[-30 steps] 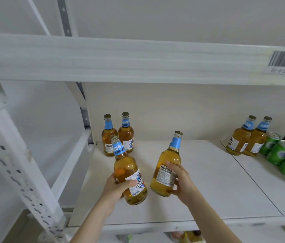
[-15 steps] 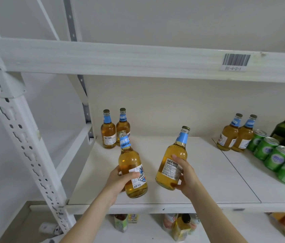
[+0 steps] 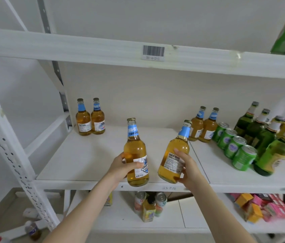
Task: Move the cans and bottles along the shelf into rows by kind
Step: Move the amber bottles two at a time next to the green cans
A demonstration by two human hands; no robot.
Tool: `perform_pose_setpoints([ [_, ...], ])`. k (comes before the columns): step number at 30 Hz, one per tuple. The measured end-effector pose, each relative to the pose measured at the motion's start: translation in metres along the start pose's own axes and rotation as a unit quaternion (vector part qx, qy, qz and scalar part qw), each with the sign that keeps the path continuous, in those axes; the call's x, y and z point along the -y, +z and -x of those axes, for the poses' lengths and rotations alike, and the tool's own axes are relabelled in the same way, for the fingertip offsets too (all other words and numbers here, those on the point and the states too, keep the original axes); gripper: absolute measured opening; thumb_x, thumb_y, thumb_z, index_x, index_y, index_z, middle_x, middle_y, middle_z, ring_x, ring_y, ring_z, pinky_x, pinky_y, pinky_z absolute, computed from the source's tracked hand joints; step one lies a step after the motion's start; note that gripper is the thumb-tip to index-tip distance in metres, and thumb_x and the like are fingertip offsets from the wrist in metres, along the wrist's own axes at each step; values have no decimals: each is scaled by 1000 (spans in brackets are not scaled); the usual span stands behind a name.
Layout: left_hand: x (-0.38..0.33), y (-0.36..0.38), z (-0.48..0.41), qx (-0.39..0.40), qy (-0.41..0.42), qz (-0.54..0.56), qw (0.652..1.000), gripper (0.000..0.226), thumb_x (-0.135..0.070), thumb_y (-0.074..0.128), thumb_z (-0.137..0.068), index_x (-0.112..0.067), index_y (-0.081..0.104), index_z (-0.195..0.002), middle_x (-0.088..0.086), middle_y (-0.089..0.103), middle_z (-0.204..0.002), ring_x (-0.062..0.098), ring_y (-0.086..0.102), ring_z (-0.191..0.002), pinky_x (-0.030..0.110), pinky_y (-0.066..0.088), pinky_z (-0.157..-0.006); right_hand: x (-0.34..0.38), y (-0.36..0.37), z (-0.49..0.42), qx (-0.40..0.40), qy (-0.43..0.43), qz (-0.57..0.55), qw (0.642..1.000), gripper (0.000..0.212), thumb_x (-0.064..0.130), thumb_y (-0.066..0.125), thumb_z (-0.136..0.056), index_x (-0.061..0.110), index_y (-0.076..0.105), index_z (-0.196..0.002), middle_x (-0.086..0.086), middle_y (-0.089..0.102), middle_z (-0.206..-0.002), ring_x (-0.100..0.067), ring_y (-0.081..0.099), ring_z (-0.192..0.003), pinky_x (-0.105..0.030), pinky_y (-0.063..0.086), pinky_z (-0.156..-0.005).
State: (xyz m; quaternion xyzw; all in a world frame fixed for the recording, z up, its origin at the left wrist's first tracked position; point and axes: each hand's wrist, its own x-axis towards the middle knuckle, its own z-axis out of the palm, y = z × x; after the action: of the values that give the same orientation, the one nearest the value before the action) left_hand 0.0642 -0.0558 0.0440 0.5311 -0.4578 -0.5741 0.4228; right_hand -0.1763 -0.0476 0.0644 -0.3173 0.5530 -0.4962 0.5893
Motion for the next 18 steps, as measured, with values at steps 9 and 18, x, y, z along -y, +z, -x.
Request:
perform_pose_setpoints([
  [9,2,85,-24,35,1,-46,998,50,-26,88,-68,-28,65,-112,-1,74,-107,19,71,-99,34,59,-77,16,-85,-12,-15,-20,-1,1000,58,44,79,-59,30,60,-111,-6,69,-112,-27,64,-106,-52,51,-91],
  [18,-9,180,-88,77,2,-91,993,53,-29,89,-66,-29,64,-113,-3,73,-109,19,69,-101,37,58,-84,45,-169,-52,-59,-42,-4,997,56,42,84,-61,32,61,-112,-2,68,-113,-24,62,-105,-51,47,-92],
])
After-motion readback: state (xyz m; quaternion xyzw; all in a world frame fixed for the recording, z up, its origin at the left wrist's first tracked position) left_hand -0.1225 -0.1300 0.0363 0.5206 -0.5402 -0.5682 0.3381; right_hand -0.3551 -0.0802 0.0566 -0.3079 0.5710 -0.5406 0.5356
